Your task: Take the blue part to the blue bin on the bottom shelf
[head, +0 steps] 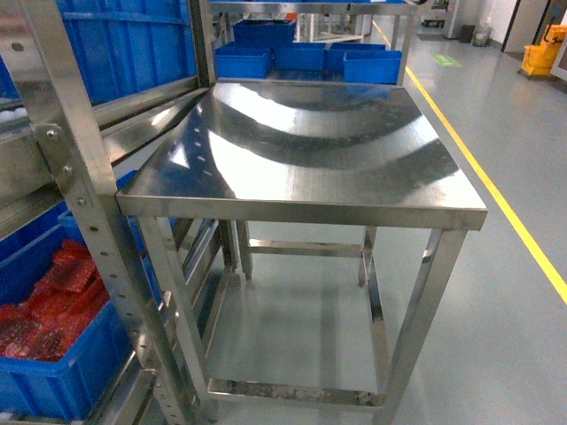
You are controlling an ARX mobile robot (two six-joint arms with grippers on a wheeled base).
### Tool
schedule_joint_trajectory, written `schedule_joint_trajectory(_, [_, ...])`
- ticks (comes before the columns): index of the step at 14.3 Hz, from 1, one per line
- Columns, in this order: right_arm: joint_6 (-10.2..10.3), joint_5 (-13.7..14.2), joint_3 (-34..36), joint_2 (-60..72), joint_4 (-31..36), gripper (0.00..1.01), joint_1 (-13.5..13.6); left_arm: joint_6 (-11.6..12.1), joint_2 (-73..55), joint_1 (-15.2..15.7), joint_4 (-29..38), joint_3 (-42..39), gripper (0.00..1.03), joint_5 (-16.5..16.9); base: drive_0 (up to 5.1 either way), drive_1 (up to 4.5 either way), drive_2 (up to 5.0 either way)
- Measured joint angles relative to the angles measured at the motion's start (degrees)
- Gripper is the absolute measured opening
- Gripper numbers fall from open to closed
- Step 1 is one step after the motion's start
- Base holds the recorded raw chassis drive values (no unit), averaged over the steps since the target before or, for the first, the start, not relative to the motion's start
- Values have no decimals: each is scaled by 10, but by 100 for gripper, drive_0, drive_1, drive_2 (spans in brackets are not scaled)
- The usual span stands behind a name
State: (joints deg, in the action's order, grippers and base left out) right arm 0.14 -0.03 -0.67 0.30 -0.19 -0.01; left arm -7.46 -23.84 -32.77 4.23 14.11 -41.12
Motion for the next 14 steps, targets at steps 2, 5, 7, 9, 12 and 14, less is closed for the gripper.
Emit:
schedule_joint_trajectory(2, [0, 1, 0, 0, -1, 98, 0, 0, 3, 0, 3, 0, 43, 0, -247, 124, 124])
schedule_joint_trajectory(5, [0, 0, 0, 0, -1, 98, 0, 0, 3, 0, 2, 0, 43, 1, -495, 248, 248])
schedule_joint_trajectory(7, [0, 0, 0, 0, -1, 98, 0, 0, 3, 0, 2, 0, 43, 0, -499, 247, 247])
schedule_joint_trajectory(9, [0, 0, 0, 0, -2, 98, 0, 0, 3, 0, 2, 0, 43, 0, -502, 243, 243])
schedule_joint_trajectory(12, [0, 0, 0, 0, 0, 98, 0, 0, 3, 0, 4, 0, 43, 0, -503, 243, 243])
schedule_joint_trajectory(14, [0, 0, 0, 0, -2, 98, 0, 0, 3, 0, 2, 0, 43, 0, -506, 239, 239])
